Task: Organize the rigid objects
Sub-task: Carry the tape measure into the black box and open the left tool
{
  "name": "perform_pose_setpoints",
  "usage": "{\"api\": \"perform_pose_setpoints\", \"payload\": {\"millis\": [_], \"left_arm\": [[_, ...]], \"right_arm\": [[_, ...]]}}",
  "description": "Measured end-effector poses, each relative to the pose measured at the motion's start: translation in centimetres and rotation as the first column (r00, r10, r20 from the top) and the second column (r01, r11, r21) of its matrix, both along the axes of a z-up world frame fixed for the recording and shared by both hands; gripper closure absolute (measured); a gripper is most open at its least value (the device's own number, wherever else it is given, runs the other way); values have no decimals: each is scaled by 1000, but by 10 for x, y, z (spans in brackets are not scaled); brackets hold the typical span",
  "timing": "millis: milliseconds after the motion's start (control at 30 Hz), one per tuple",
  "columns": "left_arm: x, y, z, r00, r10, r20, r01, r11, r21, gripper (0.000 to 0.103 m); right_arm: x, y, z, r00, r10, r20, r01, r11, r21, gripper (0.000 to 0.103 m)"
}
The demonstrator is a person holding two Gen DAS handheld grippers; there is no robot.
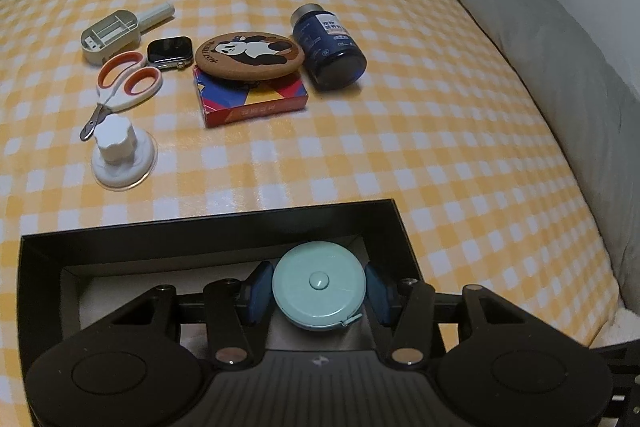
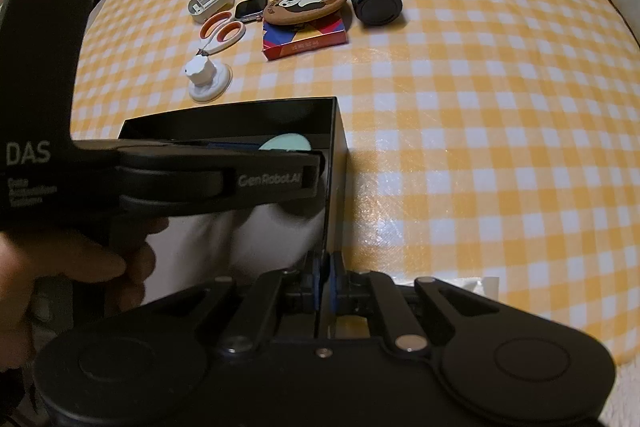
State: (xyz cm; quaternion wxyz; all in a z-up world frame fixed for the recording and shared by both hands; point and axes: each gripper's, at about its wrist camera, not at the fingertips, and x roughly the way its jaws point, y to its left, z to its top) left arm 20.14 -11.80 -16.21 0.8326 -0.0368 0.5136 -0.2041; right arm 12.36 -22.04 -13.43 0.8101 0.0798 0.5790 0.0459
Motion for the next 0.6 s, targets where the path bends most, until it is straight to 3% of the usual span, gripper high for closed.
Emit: {"api": "perform_pose_setpoints", "payload": {"millis": [167, 433, 600], "left_arm": [[-1, -1, 1, 1000, 13, 13, -13, 1000, 28, 29], [-1, 4, 8, 999, 28, -17, -27, 999, 31, 18], [-1, 6, 33, 999, 22, 49, -24, 999, 38, 8]], "right_arm": [[-1, 0, 0, 1000, -1, -2, 1, 1000, 2, 97], [-1, 0, -1, 1000, -1, -2, 1, 1000, 2, 97], [-1, -1, 0, 1000, -3, -2, 3, 1000, 6, 97]]}}
